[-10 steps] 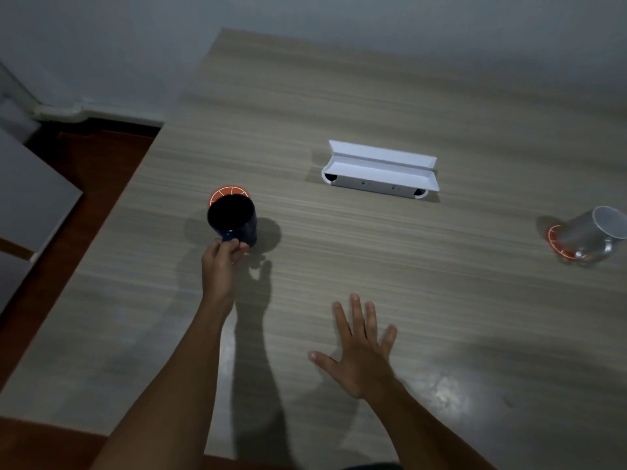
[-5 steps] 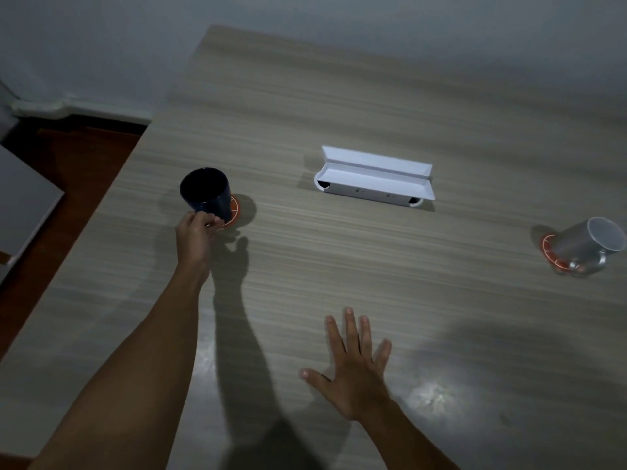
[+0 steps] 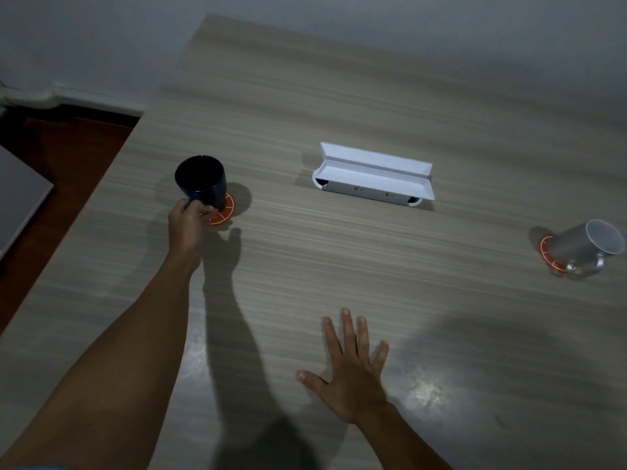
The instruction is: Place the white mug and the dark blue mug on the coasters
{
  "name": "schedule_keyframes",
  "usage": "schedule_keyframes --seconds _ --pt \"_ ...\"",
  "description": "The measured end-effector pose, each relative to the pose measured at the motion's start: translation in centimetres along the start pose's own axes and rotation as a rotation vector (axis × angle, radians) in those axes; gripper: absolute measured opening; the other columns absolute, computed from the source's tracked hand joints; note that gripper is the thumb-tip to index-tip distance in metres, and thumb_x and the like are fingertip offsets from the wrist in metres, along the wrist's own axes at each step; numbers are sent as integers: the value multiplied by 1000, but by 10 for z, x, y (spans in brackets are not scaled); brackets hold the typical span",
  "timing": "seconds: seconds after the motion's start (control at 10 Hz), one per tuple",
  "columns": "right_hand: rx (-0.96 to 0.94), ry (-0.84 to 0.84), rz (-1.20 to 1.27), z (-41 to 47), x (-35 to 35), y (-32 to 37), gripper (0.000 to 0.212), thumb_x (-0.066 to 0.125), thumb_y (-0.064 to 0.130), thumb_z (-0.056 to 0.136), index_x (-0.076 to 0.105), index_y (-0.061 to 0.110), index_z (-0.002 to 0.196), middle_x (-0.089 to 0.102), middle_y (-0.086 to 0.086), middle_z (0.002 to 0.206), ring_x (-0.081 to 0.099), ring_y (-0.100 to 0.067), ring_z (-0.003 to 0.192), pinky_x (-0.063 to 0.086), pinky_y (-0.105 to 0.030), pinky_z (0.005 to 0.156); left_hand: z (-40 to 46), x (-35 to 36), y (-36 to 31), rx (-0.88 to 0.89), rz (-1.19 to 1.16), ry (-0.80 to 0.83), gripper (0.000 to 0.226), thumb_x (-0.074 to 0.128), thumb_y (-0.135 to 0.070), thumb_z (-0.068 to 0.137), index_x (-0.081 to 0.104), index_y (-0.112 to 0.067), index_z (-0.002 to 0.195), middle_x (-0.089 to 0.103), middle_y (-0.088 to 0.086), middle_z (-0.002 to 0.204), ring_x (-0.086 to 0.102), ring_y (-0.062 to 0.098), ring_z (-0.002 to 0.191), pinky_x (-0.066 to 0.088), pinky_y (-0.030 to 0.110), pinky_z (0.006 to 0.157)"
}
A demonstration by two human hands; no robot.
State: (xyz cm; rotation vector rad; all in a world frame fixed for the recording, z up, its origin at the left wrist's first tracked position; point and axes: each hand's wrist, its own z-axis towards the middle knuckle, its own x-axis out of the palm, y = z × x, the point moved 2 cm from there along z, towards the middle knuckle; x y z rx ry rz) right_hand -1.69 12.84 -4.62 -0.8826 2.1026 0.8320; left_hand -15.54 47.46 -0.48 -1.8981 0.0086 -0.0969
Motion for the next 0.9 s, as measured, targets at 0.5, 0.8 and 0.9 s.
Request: schedule_keyframes --seconds 0.5,0.8,0.9 --pt "-1 9 -13 -1 -2 1 103 28 94 75 -28 48 148 -48 10 154 -47 -22 141 -22 -68 113 -4 -6 3 -63 7 34 15 48 -6 85 56 -16 76 70 2 86 69 22 94 48 36 75" --pt "2 32 4 -1 -3 0 103 28 93 75 -31 49 146 -52 11 152 -50 -21 138 -24 -68 111 -31 -11 3 -53 -130 103 17 61 -15 86 54 -20 101 69 8 118 72 37 93 51 36 72" --pt "-15 28 12 -3 -3 2 103 28 93 75 -30 49 147 -52 12 151 -51 -21 138 -25 -68 111 -46 -13 9 -40 -150 93 40 66 -20 84 54 -21 122 66 11 126 72 38 92 52 33 66"
